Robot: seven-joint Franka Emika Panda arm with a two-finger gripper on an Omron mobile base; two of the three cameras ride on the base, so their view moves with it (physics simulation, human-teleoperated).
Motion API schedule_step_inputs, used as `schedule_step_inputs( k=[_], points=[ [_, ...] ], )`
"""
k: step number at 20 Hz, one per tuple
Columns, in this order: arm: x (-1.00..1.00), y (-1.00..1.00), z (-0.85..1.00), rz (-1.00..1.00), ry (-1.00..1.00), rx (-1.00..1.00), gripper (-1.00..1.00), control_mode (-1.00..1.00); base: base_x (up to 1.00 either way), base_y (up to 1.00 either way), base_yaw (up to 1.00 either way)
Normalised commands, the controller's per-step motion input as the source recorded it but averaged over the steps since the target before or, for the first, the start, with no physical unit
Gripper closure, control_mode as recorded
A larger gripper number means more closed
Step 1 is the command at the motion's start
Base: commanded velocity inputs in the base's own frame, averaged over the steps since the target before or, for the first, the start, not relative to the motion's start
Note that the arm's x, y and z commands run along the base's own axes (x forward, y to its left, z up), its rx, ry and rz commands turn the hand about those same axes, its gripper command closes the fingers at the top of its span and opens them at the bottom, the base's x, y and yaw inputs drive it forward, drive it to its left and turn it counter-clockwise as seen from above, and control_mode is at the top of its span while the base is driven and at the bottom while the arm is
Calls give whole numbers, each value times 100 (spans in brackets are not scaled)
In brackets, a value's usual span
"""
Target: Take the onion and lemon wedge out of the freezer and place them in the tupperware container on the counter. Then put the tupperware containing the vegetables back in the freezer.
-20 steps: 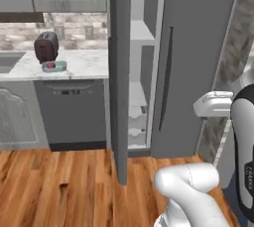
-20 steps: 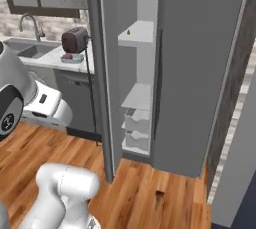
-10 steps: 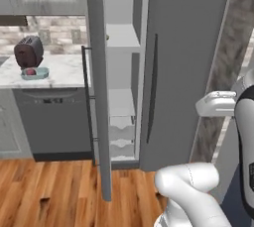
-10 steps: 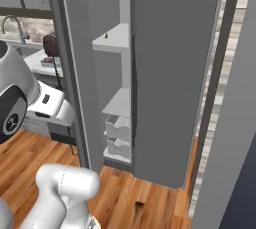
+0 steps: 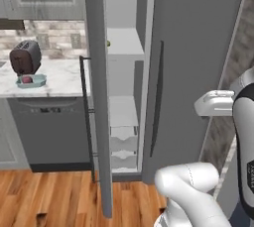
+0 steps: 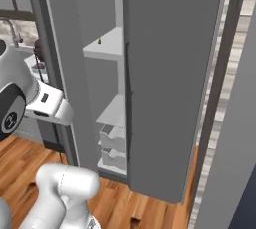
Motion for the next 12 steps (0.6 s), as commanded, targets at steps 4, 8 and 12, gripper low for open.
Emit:
schedule_step_inputs(
  k=[4, 8, 12],
  points=[
    [0, 0, 0, 0, 0, 0, -100, 100, 54, -23, 3],
    [0, 0, 0, 0, 0, 0, -100, 100, 64, -24, 9],
    [0, 0, 0, 0, 0, 0, -100, 100, 66, -32, 10]
  ],
)
